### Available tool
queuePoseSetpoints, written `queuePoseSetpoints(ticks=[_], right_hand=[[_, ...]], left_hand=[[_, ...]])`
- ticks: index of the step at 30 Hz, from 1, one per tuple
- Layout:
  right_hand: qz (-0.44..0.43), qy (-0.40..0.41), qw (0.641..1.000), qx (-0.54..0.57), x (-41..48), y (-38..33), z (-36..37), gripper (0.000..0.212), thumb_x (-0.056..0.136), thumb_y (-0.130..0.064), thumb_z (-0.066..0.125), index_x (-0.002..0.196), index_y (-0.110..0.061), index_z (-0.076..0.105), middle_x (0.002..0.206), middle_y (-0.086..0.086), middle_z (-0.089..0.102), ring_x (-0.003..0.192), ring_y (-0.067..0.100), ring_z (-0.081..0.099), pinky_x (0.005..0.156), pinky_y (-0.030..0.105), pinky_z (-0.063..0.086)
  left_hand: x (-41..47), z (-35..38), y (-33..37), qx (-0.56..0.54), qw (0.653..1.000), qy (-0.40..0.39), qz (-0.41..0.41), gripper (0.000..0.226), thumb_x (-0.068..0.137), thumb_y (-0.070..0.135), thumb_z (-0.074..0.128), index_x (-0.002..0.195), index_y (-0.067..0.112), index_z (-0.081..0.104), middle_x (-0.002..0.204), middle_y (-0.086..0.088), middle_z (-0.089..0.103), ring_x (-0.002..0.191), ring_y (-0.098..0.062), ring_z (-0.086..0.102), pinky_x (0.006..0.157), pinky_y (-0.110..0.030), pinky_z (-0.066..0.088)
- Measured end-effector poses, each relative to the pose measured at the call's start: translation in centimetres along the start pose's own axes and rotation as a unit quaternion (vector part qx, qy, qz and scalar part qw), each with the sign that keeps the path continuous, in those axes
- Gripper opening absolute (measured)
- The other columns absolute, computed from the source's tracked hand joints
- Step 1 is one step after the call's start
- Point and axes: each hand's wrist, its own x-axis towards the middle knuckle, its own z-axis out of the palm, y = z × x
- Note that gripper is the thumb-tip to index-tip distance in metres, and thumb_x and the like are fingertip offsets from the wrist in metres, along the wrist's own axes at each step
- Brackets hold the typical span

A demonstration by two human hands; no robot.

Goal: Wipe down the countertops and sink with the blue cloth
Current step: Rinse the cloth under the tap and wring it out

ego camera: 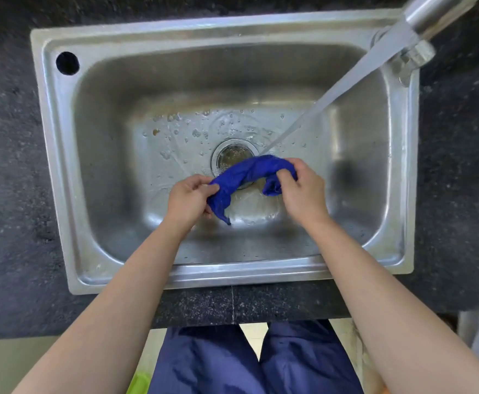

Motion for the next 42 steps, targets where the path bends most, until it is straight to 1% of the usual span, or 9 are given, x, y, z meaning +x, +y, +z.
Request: queuePoseSetpoints(ticks=[4,9,16,18,23,27,32,37,42], right_hand=[[0.107,-0.038,0.992,-0.046,1.0,-1.2,-1.4,0.050,0.092,-0.049,0.041,0.074,-0.007,0.061,0.068,0.008,0.063,0.077,0.031,0.062,0.072,0.038,0.048],[-0.035,-0.066,0.970,-0.230,1.3,-0.6,-0.8,0.062,0.100,-0.045,0.047,0.155,-0.024,0.029,0.147,0.010,0.038,0.129,0.031,0.045,0.103,0.038,0.040],[-0.139,-0.147,0.925,-0.323,1.3,1.7,1.0,0.056,0.090,-0.014,0.065,0.144,-0.019,0.051,0.122,0.018,0.057,0.106,0.039,0.055,0.088,0.039,0.048],[-0.116,-0.146,0.942,-0.279,1.5,1.0,0.8,0.023,0.097,-0.029,0.058,0.113,-0.015,0.067,0.104,0.016,0.066,0.096,0.036,0.061,0.080,0.037,0.047],[0.091,-0.104,0.990,-0.003,2.1,-1.3,0.0,0.061,0.103,-0.053,0.039,0.064,-0.010,0.058,0.065,0.011,0.062,0.069,0.031,0.061,0.079,0.042,0.052],[0.091,-0.012,0.995,-0.043,2.1,-1.3,-0.2,0.049,0.104,-0.053,0.034,0.097,-0.015,0.064,0.096,0.012,0.068,0.094,0.033,0.065,0.085,0.038,0.046],[-0.063,-0.088,0.962,-0.250,2.1,0.1,0.0,0.068,0.097,-0.036,0.055,0.157,-0.022,0.025,0.153,0.011,0.031,0.131,0.034,0.044,0.107,0.040,0.038],[-0.119,-0.090,0.945,-0.292,2.1,1.1,1.6,0.068,0.093,-0.018,0.063,0.154,-0.024,0.034,0.139,0.012,0.043,0.114,0.036,0.050,0.095,0.040,0.044],[-0.130,-0.127,0.943,-0.280,2.7,0.1,0.6,0.042,0.090,-0.016,0.063,0.131,-0.025,0.061,0.106,0.006,0.053,0.097,0.031,0.059,0.078,0.031,0.043]], left_hand=[[0.7,0.5,0.5,0.142,0.979,0.071,0.130,0.026,0.090,0.033,0.065,0.112,0.020,0.060,0.084,-0.003,0.062,0.075,-0.020,0.060,0.074,-0.035,0.051],[2.0,1.6,0.4,0.389,0.887,0.040,0.247,0.080,0.086,0.039,0.068,0.152,0.016,0.030,0.154,-0.012,0.034,0.138,-0.033,0.031,0.114,-0.042,0.030],[3.1,2.6,-0.2,0.487,0.845,0.045,0.215,0.054,0.095,0.028,0.058,0.145,0.014,0.043,0.128,-0.017,0.049,0.115,-0.037,0.050,0.093,-0.045,0.045],[3.5,2.4,0.0,0.459,0.869,0.000,0.185,0.035,0.099,0.030,0.052,0.128,0.012,0.058,0.118,-0.020,0.055,0.106,-0.039,0.056,0.087,-0.042,0.046],[3.3,1.8,1.2,0.206,0.973,-0.010,0.107,0.049,0.105,0.034,0.041,0.066,0.006,0.052,0.062,-0.013,0.049,0.064,-0.028,0.052,0.072,-0.046,0.050],[3.3,1.4,1.1,0.235,0.956,0.055,0.166,0.025,0.098,0.037,0.052,0.089,0.017,0.065,0.080,-0.005,0.063,0.079,-0.027,0.062,0.077,-0.039,0.053],[3.5,2.6,0.8,0.344,0.918,0.020,0.199,0.055,0.090,0.037,0.060,0.141,0.020,0.050,0.135,-0.011,0.050,0.124,-0.030,0.046,0.104,-0.036,0.039],[3.6,4.8,1.1,0.411,0.891,0.028,0.190,0.059,0.090,0.031,0.063,0.145,0.025,0.043,0.143,-0.011,0.032,0.124,-0.036,0.031,0.105,-0.041,0.039],[4.2,4.0,0.9,0.384,0.892,0.054,0.234,0.028,0.085,-0.002,0.053,0.104,0.010,0.070,0.124,-0.017,0.049,0.111,-0.036,0.048,0.085,-0.037,0.045]])
